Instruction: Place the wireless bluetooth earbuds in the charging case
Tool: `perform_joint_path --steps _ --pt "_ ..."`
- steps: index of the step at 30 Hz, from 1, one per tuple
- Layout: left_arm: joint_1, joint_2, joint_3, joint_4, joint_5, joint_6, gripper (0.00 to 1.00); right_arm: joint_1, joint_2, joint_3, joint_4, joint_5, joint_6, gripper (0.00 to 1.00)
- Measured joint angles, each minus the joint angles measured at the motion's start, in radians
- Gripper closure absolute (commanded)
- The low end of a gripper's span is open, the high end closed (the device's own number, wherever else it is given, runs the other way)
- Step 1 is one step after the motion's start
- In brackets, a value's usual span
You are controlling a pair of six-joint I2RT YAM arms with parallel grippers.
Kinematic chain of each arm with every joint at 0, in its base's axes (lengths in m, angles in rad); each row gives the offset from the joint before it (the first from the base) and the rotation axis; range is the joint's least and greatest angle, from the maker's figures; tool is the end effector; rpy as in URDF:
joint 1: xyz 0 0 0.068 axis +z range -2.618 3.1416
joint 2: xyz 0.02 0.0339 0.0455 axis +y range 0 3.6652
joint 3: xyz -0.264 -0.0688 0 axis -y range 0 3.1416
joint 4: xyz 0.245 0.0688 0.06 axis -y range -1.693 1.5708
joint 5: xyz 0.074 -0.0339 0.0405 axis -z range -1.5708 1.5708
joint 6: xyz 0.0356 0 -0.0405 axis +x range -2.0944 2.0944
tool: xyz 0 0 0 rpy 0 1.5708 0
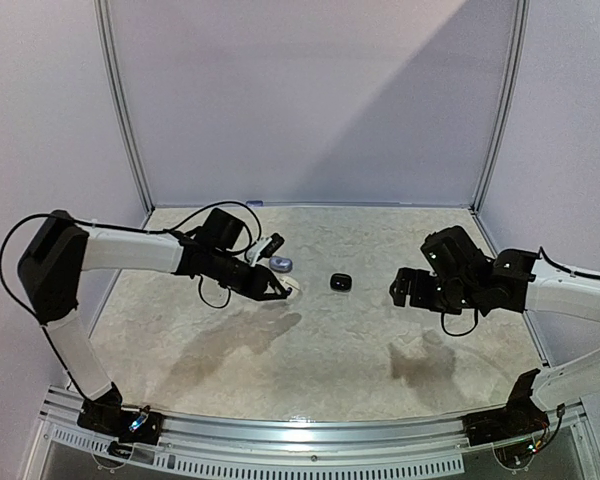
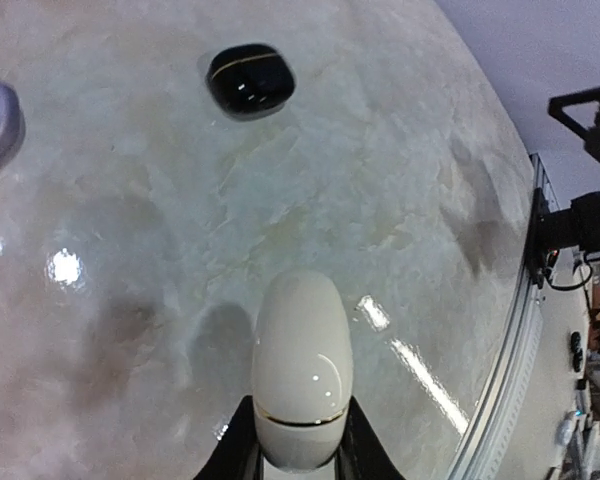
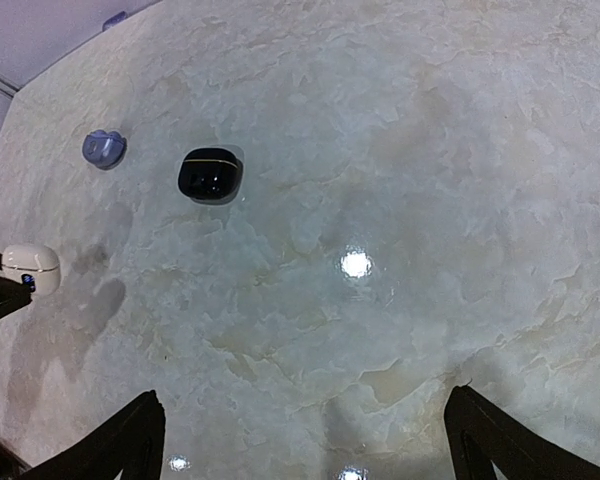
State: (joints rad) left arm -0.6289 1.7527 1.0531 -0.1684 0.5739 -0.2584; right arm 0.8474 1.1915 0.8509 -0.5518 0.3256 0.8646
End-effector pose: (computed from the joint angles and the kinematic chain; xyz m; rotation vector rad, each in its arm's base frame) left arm 0.2806 -0.2280 0.1820 0.7376 2.4449 -1.0762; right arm 0.1679 0.1730 0.2496 0.1619 2.4318 0.3864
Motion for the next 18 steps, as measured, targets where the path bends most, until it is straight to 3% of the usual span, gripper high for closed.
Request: perform_joint_path --steps 10,16,17,18 --pt "0.066 0.266 0.128 -0.122 0.109 -0.135 0.97 0.0 -0.016 -0.043 0.028 -0.015 0.018 0.01" --pt "0.072 0.292 0.16 -0.144 0.14 -0.166 0.44 0.0 -0.006 -0.035 0.018 -0.021 0.018 0.01" --pt "0.072 0.292 0.16 -0.154 0.127 -0.17 0.18 0.0 -0.006 -0.033 0.015 -0.021 0.018 0.01" --pt "0.074 0.292 0.159 -0.162 0.135 -0.175 0.02 0.0 -0.006 -0.031 0.014 -0.021 0.018 0.01"
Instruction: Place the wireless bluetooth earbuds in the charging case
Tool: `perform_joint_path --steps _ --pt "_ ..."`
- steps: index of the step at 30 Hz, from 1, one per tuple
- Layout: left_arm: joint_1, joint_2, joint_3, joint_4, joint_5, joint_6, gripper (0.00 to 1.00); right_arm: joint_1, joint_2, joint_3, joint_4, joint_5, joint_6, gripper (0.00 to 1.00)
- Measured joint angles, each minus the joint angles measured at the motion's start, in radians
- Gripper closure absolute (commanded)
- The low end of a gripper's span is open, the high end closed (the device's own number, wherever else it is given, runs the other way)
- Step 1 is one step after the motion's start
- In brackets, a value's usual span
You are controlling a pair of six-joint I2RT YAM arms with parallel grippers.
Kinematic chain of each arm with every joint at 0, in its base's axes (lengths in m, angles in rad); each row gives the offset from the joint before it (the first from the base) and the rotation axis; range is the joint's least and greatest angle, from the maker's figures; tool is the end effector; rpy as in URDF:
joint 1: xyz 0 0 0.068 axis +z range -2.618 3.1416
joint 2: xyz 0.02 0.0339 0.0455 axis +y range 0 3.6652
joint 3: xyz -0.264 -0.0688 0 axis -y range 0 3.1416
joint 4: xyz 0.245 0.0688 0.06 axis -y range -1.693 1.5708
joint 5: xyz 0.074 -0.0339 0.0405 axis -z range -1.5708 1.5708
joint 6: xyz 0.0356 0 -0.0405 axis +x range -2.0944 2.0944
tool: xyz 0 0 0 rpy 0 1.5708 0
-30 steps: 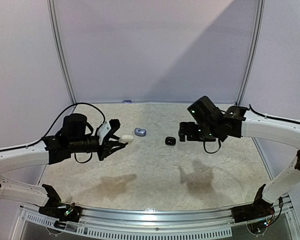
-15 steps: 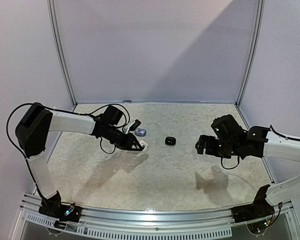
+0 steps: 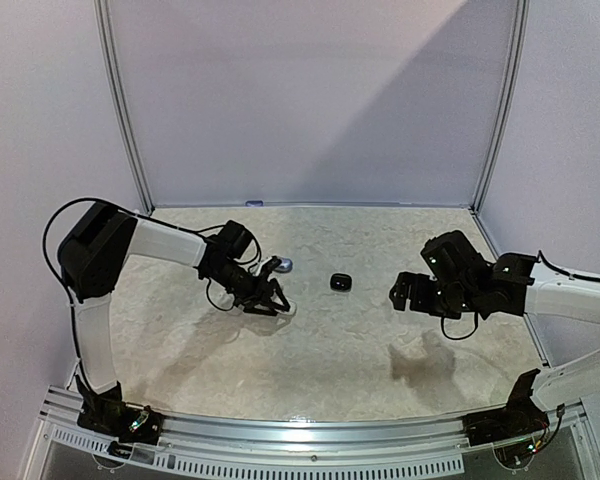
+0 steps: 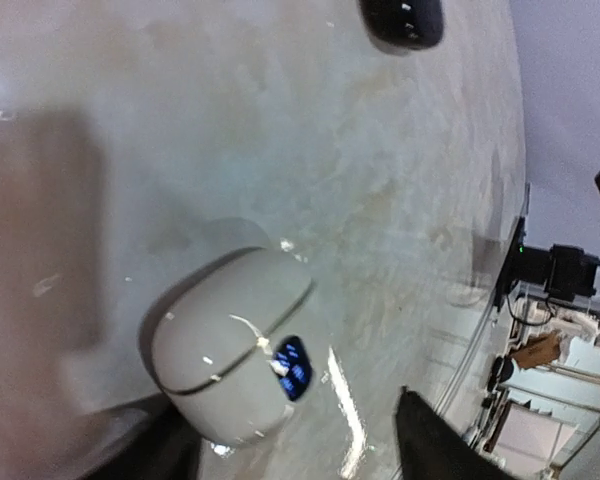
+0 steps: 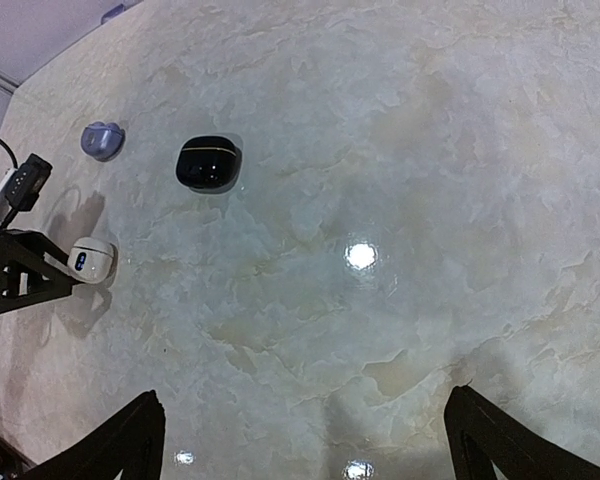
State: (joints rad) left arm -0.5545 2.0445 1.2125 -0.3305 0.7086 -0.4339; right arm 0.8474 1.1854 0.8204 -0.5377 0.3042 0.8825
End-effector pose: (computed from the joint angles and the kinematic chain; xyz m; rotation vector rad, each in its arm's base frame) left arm 0.3193 -0.2250 0.1150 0.3929 2.8554 -1.2181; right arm 0.1655 0.1713 0.2420 0.1737 2.4527 0.4044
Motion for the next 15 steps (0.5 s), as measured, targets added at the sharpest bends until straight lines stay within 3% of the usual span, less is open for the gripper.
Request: perform_joint_path --steps 10,15 --pt "0.003 -0.071 0.067 -0.202 -0.161 0.028 0.01 -0.013 0.014 0.071 -0.013 0.003 -0.033 0.01" --pt "0.018 -0.239 0.072 -0.314 -0.293 0.101 0.01 -0.125 -0.031 0.041 0.012 0.004 -0.078 0.01"
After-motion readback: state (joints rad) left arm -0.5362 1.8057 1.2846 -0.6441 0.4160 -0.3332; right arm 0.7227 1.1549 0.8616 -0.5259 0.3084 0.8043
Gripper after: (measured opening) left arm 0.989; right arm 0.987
